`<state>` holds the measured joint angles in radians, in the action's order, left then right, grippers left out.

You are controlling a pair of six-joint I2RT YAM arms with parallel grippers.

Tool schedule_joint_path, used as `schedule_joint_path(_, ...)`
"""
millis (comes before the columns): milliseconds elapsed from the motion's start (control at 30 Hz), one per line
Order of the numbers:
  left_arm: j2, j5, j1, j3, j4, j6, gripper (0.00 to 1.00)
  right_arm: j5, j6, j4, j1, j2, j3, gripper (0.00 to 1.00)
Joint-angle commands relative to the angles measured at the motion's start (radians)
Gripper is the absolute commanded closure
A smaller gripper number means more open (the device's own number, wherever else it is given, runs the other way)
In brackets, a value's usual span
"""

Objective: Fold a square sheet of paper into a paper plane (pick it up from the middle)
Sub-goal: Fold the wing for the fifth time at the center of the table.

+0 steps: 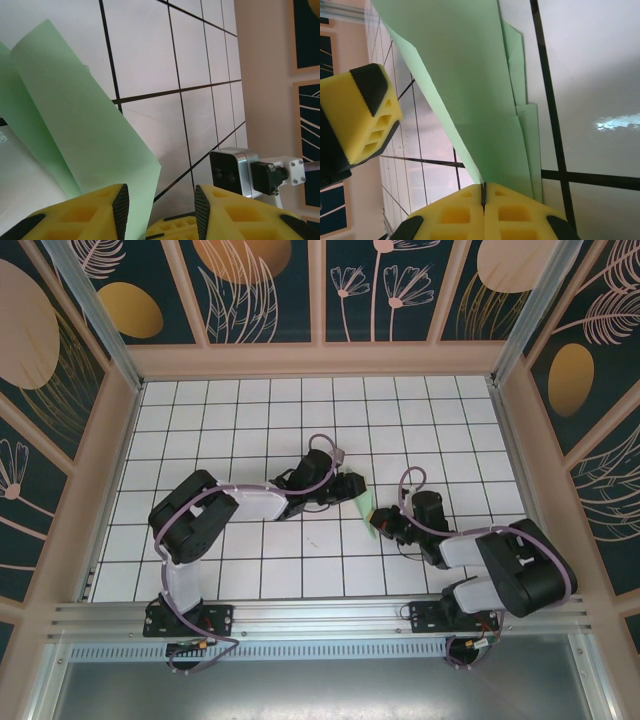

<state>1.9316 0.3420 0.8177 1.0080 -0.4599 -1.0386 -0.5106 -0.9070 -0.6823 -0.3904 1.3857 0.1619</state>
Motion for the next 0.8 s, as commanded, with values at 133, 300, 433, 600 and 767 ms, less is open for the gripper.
schedule_joint_path(133, 0.049, 0.047, 0.004, 0.059, -0.008, 0.028, 0.57, -0.084, -0.033, -0.077, 0.034, 0.076, 0.013, 1.0)
schedule_joint_path(300, 0.077, 0.068, 0.006, 0.078, -0.008, 0.034, 0.57, -0.107, -0.033, -0.083, 0.046, 0.1, 0.022, 1.0)
schedule_joint_path(433, 0.097, 0.061, 0.006, 0.086, -0.005, 0.031, 0.57, -0.12, -0.034, -0.084, 0.057, 0.098, 0.022, 1.0)
schedule_joint_path(600, 0.117, 0.034, 0.006, 0.097, -0.012, 0.027, 0.57, -0.123, -0.02, -0.064, 0.058, 0.072, 0.022, 1.0)
schedule_joint_path(767, 0.117, -0.007, 0.006, 0.099, -0.019, 0.019, 0.58, -0.103, 0.053, 0.039, 0.056, -0.022, 0.033, 0.85)
